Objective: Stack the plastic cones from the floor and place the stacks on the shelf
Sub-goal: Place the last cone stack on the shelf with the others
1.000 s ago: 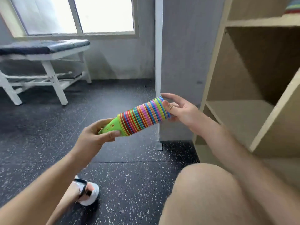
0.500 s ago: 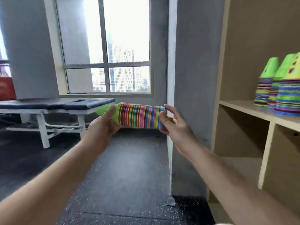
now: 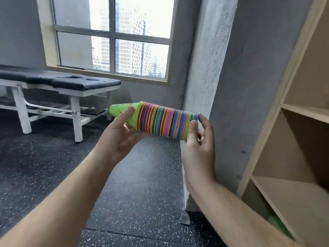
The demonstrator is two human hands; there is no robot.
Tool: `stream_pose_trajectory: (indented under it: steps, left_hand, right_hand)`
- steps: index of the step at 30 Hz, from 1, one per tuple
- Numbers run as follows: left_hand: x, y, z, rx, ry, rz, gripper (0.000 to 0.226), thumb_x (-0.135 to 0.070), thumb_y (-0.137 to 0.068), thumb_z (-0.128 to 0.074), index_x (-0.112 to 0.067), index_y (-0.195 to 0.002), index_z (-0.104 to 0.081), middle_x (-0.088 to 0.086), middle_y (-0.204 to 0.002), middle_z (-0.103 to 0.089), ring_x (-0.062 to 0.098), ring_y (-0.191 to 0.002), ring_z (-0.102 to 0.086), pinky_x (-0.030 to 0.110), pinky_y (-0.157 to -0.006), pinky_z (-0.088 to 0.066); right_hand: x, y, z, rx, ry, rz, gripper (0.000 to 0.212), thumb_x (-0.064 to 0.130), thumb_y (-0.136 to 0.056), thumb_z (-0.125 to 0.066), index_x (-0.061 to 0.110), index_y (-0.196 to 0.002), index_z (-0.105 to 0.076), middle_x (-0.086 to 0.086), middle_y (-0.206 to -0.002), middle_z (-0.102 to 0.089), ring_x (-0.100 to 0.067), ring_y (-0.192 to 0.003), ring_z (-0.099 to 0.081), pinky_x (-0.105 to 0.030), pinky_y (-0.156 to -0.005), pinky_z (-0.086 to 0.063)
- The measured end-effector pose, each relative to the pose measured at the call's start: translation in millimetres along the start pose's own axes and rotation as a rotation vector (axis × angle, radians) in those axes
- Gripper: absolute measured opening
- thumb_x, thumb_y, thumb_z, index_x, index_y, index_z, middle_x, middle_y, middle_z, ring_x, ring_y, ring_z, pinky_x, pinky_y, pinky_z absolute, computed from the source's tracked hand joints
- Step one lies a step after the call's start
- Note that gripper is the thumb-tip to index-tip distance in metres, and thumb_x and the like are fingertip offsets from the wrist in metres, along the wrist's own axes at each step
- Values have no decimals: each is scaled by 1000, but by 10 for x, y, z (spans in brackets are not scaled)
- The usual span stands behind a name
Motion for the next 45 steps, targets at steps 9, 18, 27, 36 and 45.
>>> stream_pose_trajectory:
  steps: [9,18,27,36,45]
  left_hand:
    - [784,-708,678,-4,-65,-23,40,-38,-99,-52,-20,-134,-60,5,-133,-69,23,-127,-64,41,-94,-60]
    - [973,-840,798,-337,-107,187,111,-62,-63,-91,-8,-149,-44,13,-137,-61,21,-111,-64,35,-74,-61]
    - [-806,-1146,-665,-471,-149,246,58,-39,-88,-65,-14,-139,-51,8,-131,-71,22,-116,-68,37,-70,-63]
    - [-3671,-1081,-2833,-272,-109,295,69,-43,-86,-62,-8,-144,-49,13,-125,-74,21,-106,-75,34,-77,-64]
    - [-4894,-797,-3965,46,-177,374,54,-42,-94,-57,-8,-136,-59,15,-130,-71,28,-124,-67,39,-86,-63]
  right_hand:
    - [-921,-239,-268,48,293,-13,47,62,-90,-44,64,-135,-33,-9,-127,-60,-38,-118,-57,-52,-93,-55]
    - [-1188,-597,-230,29,494,-244,61,81,-85,-37,60,-142,-32,11,-136,-53,-15,-128,-51,-17,-99,-41]
    - [804,-1729,-752,146,420,-413,52,58,-86,-57,48,-137,-48,6,-113,-62,-2,-90,-65,-8,-73,-47]
    - [4292,-2776,-1624,448,461,-286,60,33,-85,-77,57,-131,-48,9,-115,-62,-3,-94,-66,-13,-79,-50]
    - [5939,-2474,-1486,277,387,-164,71,50,-73,-85,50,-134,-48,2,-111,-66,-14,-104,-67,-41,-100,-52]
Point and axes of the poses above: each hand's wrist, its own y-axis away from the middle knuckle, its own z-axis out of the back of the hand, x = y × z, the point moved 9 cm from there along -y, towards the middle knuckle
